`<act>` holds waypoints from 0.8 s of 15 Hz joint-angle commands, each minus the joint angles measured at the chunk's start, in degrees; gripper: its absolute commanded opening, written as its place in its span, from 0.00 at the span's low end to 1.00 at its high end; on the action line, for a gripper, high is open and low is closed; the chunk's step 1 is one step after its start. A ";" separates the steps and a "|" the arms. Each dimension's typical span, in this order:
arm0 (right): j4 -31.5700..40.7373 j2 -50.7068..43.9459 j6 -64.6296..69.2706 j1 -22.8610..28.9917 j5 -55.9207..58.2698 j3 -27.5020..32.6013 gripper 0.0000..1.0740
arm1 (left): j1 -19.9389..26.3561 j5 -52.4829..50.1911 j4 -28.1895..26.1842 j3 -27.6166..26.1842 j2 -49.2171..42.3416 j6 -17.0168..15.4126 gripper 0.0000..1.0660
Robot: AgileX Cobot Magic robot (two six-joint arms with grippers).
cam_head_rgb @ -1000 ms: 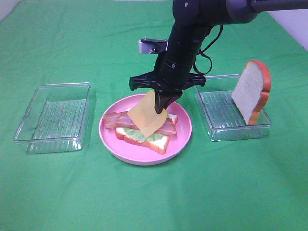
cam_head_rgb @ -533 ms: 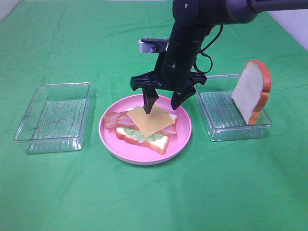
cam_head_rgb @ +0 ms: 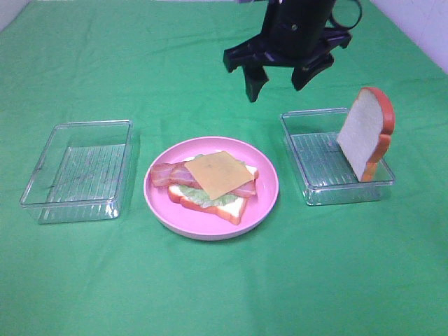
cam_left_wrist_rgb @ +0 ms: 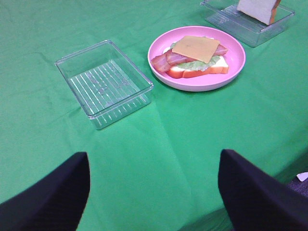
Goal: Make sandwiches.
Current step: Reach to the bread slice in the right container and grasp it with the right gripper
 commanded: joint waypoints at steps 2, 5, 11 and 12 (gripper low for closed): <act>-1.20 -4.81 0.69 -6.65 3.27 0.11 0.65 | 0.11 -0.63 -0.17 0.34 -0.69 -0.29 0.67; -1.26 -5.21 0.63 -12.32 7.56 0.17 0.68 | 0.11 -0.63 -0.17 0.34 -0.69 -0.29 0.67; 7.85 -2.23 -6.25 -22.57 8.54 0.29 0.72 | 0.11 -0.63 -0.17 0.34 -0.69 -0.29 0.67; 8.65 -1.38 -6.93 -22.98 8.77 0.29 0.72 | 0.11 -0.63 -0.17 0.34 -0.69 -0.29 0.67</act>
